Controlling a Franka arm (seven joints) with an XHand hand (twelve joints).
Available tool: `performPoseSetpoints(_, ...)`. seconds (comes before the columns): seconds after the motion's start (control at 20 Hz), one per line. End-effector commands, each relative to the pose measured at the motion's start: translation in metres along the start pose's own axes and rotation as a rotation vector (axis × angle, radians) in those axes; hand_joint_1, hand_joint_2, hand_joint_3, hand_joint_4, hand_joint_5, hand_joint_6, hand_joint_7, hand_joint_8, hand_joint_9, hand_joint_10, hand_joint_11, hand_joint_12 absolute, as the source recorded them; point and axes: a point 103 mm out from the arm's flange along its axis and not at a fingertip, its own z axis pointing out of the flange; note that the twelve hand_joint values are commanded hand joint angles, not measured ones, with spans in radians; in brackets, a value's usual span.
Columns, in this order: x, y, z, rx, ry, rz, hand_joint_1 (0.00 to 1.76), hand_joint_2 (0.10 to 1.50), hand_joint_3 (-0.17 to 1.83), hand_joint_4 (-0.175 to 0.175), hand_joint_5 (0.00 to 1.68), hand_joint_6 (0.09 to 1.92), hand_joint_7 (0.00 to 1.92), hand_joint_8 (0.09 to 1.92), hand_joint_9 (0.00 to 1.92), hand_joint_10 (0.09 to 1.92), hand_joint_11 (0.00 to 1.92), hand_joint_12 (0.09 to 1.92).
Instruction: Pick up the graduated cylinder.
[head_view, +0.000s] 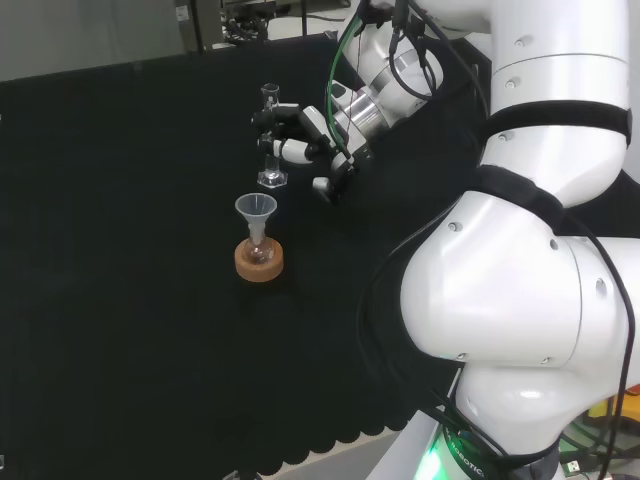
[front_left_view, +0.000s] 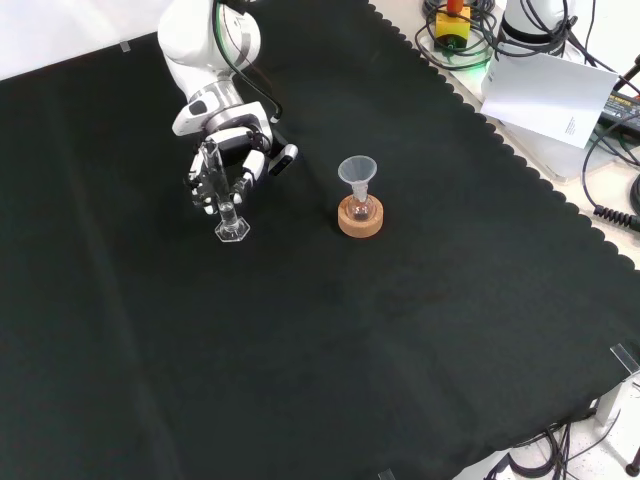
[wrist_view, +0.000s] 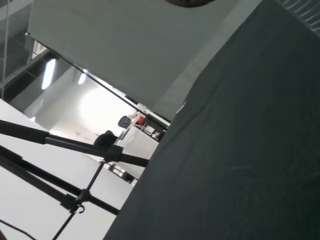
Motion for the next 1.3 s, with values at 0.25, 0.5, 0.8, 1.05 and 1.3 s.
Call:
performPoseSetpoints(0.25, 0.009, 0.004, -0.008, 0.013, -0.209, 0.045, 1.25, 1.11, 0.00, -0.174, 0.98, 1.00, 0.99, 0.97, 1.30, 0.18, 1.17, 0.81)
performPoseSetpoints(0.5, 0.018, 0.004, -0.023, 0.048, -0.293, 0.043, 1.26, 1.10, 0.00, -0.175, 1.01, 0.96, 1.02, 0.95, 1.35, 0.16, 1.20, 0.79)
performPoseSetpoints(0.8, 0.036, -0.004, -0.041, 0.068, -0.357, 0.044, 1.27, 1.09, 0.00, -0.175, 1.02, 0.95, 1.04, 0.94, 1.37, 0.14, 1.20, 0.78)
performPoseSetpoints(1.05, 0.056, -0.021, -0.056, 0.099, -0.409, 0.052, 1.27, 1.09, 0.00, -0.175, 1.03, 0.93, 1.05, 0.92, 1.38, 0.12, 1.21, 0.77)
performPoseSetpoints(1.3, 0.077, -0.044, -0.069, 0.151, -0.462, 0.059, 1.27, 1.08, 0.00, -0.175, 1.04, 0.91, 1.06, 0.90, 1.39, 0.11, 1.22, 0.76)
